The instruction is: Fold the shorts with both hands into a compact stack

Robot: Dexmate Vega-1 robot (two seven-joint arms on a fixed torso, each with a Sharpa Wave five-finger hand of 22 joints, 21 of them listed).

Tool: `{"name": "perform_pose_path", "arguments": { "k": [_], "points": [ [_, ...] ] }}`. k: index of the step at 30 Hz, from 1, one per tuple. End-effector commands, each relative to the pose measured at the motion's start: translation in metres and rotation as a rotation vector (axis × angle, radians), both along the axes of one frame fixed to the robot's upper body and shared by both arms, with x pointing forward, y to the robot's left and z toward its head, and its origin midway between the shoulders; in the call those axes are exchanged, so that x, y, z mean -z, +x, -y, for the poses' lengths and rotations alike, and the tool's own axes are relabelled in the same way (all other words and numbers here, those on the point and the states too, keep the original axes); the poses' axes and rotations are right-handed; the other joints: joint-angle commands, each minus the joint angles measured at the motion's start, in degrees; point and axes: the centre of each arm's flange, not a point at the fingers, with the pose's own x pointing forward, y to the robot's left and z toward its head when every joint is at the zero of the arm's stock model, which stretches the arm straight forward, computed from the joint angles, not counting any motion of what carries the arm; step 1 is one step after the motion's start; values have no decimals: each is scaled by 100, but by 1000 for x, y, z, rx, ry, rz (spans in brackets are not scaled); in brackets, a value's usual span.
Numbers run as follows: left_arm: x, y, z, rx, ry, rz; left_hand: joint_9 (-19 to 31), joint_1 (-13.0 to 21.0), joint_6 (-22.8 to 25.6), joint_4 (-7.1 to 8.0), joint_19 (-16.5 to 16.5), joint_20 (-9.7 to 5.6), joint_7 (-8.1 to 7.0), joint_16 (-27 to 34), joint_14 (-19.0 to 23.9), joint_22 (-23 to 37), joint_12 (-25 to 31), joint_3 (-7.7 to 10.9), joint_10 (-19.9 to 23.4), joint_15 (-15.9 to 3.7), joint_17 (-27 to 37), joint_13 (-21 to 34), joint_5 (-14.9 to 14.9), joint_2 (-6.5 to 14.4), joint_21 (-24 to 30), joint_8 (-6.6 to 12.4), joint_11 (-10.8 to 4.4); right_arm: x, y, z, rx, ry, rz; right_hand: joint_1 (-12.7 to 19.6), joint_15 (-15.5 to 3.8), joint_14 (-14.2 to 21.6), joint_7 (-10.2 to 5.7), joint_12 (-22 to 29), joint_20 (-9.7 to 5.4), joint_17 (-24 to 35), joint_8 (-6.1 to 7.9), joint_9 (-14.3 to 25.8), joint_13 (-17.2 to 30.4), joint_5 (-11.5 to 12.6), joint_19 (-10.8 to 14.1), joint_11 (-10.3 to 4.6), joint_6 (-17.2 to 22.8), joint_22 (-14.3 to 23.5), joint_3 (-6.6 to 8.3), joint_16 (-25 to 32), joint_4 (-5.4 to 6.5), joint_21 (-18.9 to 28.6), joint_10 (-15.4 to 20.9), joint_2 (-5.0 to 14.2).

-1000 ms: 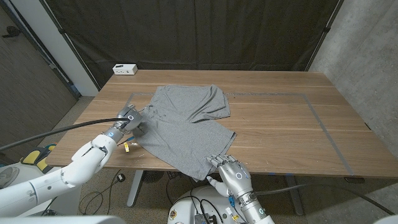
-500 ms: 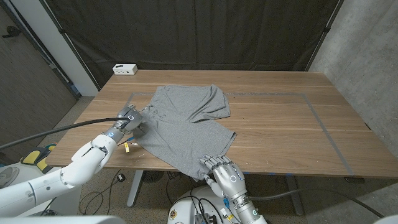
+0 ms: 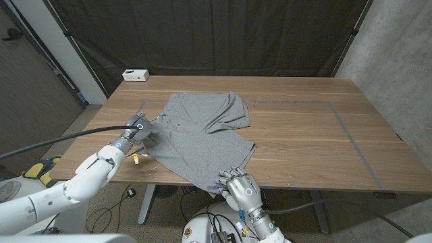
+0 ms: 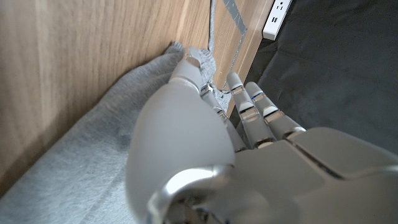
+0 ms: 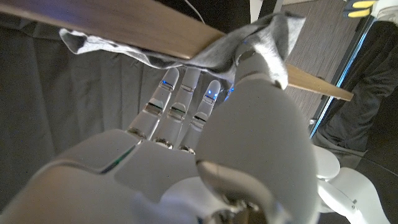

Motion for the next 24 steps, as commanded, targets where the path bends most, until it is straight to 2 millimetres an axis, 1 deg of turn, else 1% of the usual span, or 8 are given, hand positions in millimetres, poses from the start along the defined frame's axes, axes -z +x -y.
{"name": "perform_pose_path", "arguments": {
  "k": [1,3,6,10,13,14,20,24],
  "points": [
    [1,4,-2,-3,-5,-3,22,23,52,2,-3,-59,-7,-12,53,29,9,30,453,-1021,23,420,45,20,42,-6,65,-15,1,9,-22,122,92,40,-894,83,77,76,-110,63,-29,6,43,-77,-59,-7,85,37,2,71,0,9,170,201],
    [1,4,-2,-4,-9,-2,22,25,43,1,-4,-61,-11,-14,55,29,7,32,455,-1021,24,423,46,22,45,-13,64,-18,4,9,-9,143,99,44,-893,41,83,91,-163,72,-66,21,62,-107,-120,-11,32,45,13,47,14,-6,190,265],
    [1,4,-2,0,-14,-1,22,24,51,2,-4,-61,-9,-16,58,29,5,34,456,-1021,25,427,46,22,48,-13,64,-22,9,9,-14,168,102,46,-903,-12,166,111,-220,95,-70,74,94,-154,-176,-21,14,57,14,23,29,-16,207,330],
    [0,3,-2,8,-27,9,22,22,51,3,-12,-53,-10,-20,60,29,3,35,461,-1021,25,433,45,21,50,-19,67,-34,14,11,-3,180,134,89,-915,-47,198,150,-235,104,-67,146,128,-188,-185,-7,-37,65,40,-11,24,-6,260,412],
    [-3,1,-2,19,-43,18,22,18,73,2,-8,-58,2,-25,59,29,2,32,469,-1021,25,438,46,10,56,-15,67,-36,15,13,-4,179,151,106,-908,-51,227,173,-224,102,-57,181,145,-199,-182,-11,-47,68,56,-32,25,1,289,455],
    [-6,-1,-3,32,-56,34,22,17,69,3,-10,-53,0,-24,63,29,2,32,469,-1021,26,440,47,11,56,-18,68,-39,17,15,-6,185,147,117,-914,-47,265,180,-218,103,-48,197,153,-205,-176,-13,-40,69,63,-39,23,7,292,470],
    [-18,-12,-4,88,-120,107,29,8,75,16,-36,22,42,-7,108,30,-7,34,481,-1019,43,465,62,25,64,-28,53,-47,15,21,-3,180,173,133,-912,-63,279,186,-211,88,-29,255,181,-222,-201,-11,-63,72,73,-91,21,7,262,497],
    [-28,-18,-4,98,-144,147,49,30,10,29,-97,143,44,-28,97,35,-43,58,412,-1014,50,502,97,72,64,-62,46,-54,12,23,-1,187,190,115,-906,-72,268,187,-221,79,-6,320,210,-241,-236,-14,-94,74,68,-135,41,3,220,515]
  ]
}}
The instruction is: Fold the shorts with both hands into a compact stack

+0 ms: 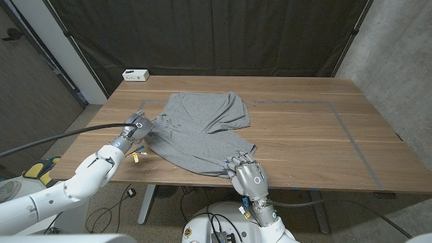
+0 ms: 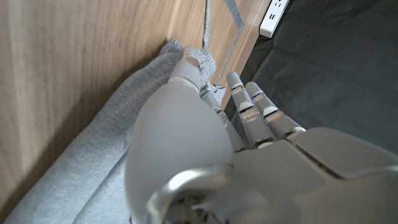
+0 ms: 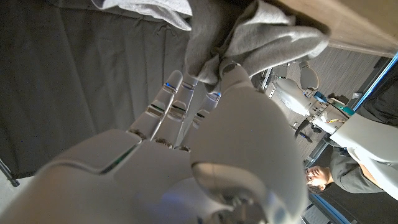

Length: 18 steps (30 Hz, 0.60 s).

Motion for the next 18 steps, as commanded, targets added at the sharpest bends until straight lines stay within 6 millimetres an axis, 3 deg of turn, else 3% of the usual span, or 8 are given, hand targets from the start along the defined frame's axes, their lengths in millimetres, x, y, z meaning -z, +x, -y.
{"name": "perform_pose_path", "arguments": {
  "k": [1,18],
  "points": [
    [-22,-17,-2,50,-80,109,30,24,-40,32,-46,96,-9,-9,25,36,-16,61,324,-1003,22,507,81,116,37,-40,127,-21,-2,10,-1,24,49,19,-912,-26,18,35,-20,8,53,71,44,-46,-30,-5,-11,21,21,-40,-14,8,-12,31],
    [-45,-40,2,50,-132,213,64,41,131,52,-71,104,110,-73,29,42,-14,68,325,-1008,42,691,184,89,97,49,127,-58,-2,22,-26,61,142,-65,-886,11,109,58,112,-129,210,312,141,8,48,3,-37,8,46,-280,58,64,-77,61]
  ]
}}
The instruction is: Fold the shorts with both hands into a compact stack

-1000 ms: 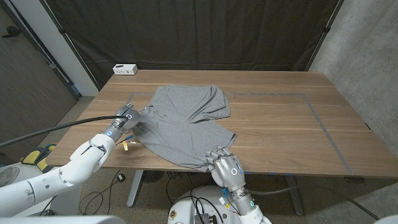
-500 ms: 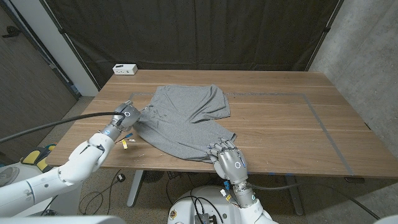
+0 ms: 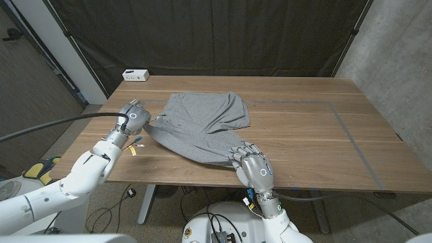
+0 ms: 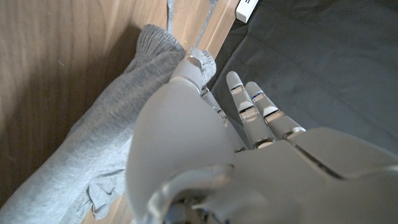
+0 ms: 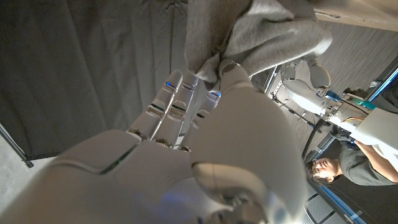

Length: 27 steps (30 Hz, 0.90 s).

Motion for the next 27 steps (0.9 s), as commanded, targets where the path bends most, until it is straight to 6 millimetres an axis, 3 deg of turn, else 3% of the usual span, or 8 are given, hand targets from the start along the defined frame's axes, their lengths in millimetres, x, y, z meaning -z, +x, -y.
{"name": "perform_pose_path", "arguments": {
  "k": [1,7,15,27],
  "points": [
    [-18,-20,2,-4,-41,89,13,28,62,-2,-15,10,8,-10,28,13,38,13,327,-1008,23,696,57,23,60,39,127,-29,1,9,-26,28,75,-30,-890,19,33,56,40,-28,73,56,24,59,18,11,1,7,7,-48,21,17,-30,23],
    [-26,-30,0,-28,-44,130,17,8,-5,32,-60,79,-4,-52,-16,14,19,18,314,-982,15,746,87,42,65,15,126,-45,4,12,-37,12,124,-29,-902,60,49,60,37,-73,126,133,53,103,9,7,-30,0,31,-117,19,19,-32,20],
    [-35,-39,-1,-47,-53,174,15,34,130,15,-41,28,-51,-26,5,11,3,-5,350,-1003,44,801,115,-5,94,71,117,-64,12,17,-52,14,173,-19,-907,116,38,67,35,-106,184,208,84,144,0,10,-48,-6,57,-174,10,21,-25,20],
    [-54,-38,4,-108,-71,146,15,31,47,51,-91,84,-64,-64,-69,6,-72,-20,342,-994,50,895,170,8,120,36,126,-96,40,24,-82,-8,162,-67,-895,147,12,68,55,-155,251,280,115,184,16,-12,-40,-14,62,-258,32,32,-17,-2]
  ]
}}
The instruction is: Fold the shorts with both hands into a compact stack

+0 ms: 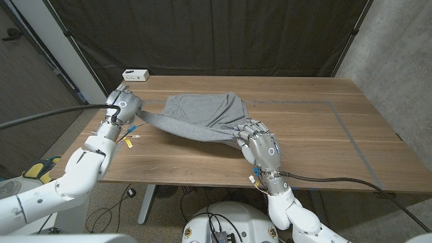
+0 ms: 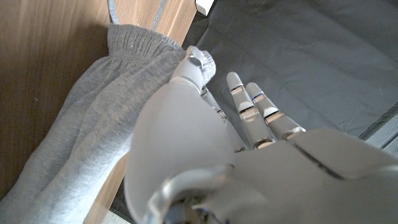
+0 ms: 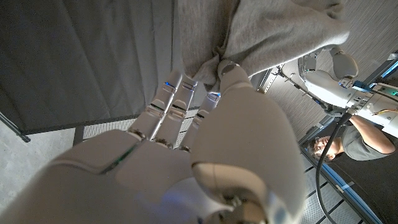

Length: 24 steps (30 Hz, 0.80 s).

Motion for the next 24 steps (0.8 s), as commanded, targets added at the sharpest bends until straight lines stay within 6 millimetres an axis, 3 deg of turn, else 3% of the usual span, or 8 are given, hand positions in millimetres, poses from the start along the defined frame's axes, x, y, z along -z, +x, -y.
{"name": "perform_pose_path", "arguments": {
  "k": [1,17,24],
  "points": [
    [-20,-2,6,-42,-15,-3,18,32,3,33,-30,22,-6,-19,-22,7,-43,8,310,-995,19,897,38,12,32,14,157,-33,24,7,-35,-26,7,-67,-885,55,-56,28,24,-1,46,48,39,34,1,-45,-17,0,39,-37,13,30,21,-10],
    [-51,5,28,-45,24,22,20,26,-11,58,-53,17,-38,-41,-38,1,-106,3,306,-995,19,977,72,16,59,13,153,-69,47,7,-52,-72,54,-112,-884,115,-93,12,44,-50,101,85,56,91,4,-56,-14,-10,48,-131,22,33,52,-47],
    [-69,12,37,-68,40,25,19,35,1,55,-53,7,-56,-44,-50,-1,-132,-5,317,-995,23,1009,81,4,74,17,151,-91,66,6,-75,-53,75,-128,-889,139,-107,5,54,-59,103,67,62,110,-1,-61,-13,-13,49,-160,22,32,69,-62]
  ]
}}
